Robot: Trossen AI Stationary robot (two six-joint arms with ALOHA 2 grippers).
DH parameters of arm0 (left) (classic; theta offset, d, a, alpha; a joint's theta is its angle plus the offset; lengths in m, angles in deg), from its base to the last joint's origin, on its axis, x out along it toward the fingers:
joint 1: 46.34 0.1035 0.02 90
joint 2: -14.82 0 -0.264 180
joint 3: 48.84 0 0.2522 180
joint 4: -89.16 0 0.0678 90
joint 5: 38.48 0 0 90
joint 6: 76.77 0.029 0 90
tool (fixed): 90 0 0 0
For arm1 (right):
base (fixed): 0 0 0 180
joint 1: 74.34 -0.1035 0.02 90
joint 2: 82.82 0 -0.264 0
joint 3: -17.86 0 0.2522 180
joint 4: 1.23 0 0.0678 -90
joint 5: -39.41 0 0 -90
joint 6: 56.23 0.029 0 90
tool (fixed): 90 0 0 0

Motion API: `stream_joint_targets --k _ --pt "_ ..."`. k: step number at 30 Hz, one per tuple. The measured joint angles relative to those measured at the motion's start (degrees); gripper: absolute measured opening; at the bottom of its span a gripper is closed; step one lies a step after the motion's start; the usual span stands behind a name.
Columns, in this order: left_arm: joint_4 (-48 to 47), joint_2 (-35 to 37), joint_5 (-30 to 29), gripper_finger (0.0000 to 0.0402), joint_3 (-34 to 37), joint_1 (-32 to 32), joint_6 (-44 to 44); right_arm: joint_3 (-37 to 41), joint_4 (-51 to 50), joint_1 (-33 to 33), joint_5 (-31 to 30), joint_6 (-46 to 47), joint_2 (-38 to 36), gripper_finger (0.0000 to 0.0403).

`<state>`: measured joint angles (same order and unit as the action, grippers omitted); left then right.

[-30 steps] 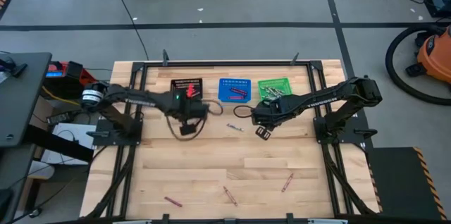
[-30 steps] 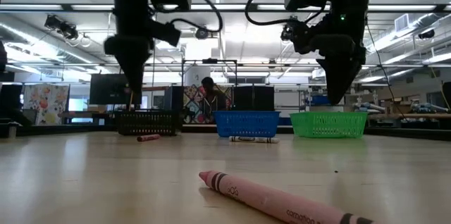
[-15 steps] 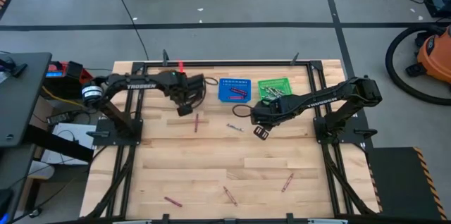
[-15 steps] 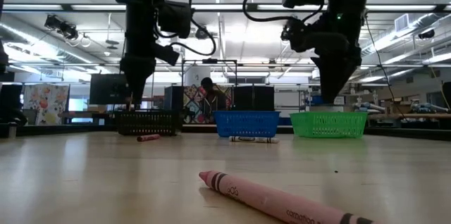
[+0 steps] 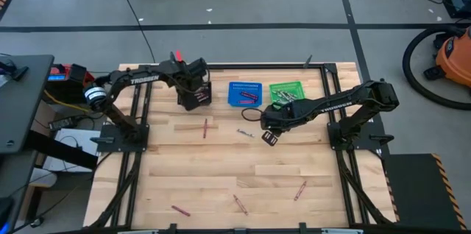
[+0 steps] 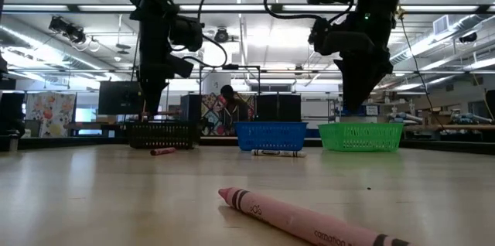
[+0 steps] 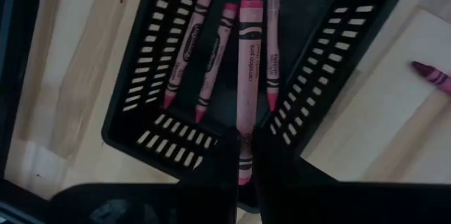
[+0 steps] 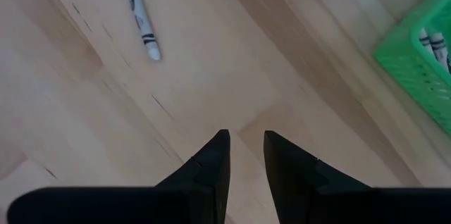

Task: Sort crayons
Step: Put the pink crayon into the black bin, then put the white crayon into the green bin

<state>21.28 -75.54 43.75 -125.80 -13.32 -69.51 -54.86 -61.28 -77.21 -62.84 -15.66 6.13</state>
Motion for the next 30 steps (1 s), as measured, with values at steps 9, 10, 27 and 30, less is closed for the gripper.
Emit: stream_joint_targets --k 9,10,27,30 --pt "0.24 0.0 0.04 0.0066 0.0 1.33 2.4 0.0 4.41 0.0 0.0 -3.22 0.0 0.0096" --pt "0.42 0.0 0.06 0.0075 0.0 1.31 2.5 0.0 5.04 0.0 0.0 -3.23 0.0 0.0096" --pt "-1.5 0.0 0.12 0.0118 -0.03 -4.57 1.24 0.0 18.04 -2.22 -2.62 -5.19 0.0 0.0096" --pt "-3.97 0.28 0.11 0.0119 -0.07 -7.77 1.07 0.0 18.02 -2.76 -4.85 -5.19 0.02 0.0096"
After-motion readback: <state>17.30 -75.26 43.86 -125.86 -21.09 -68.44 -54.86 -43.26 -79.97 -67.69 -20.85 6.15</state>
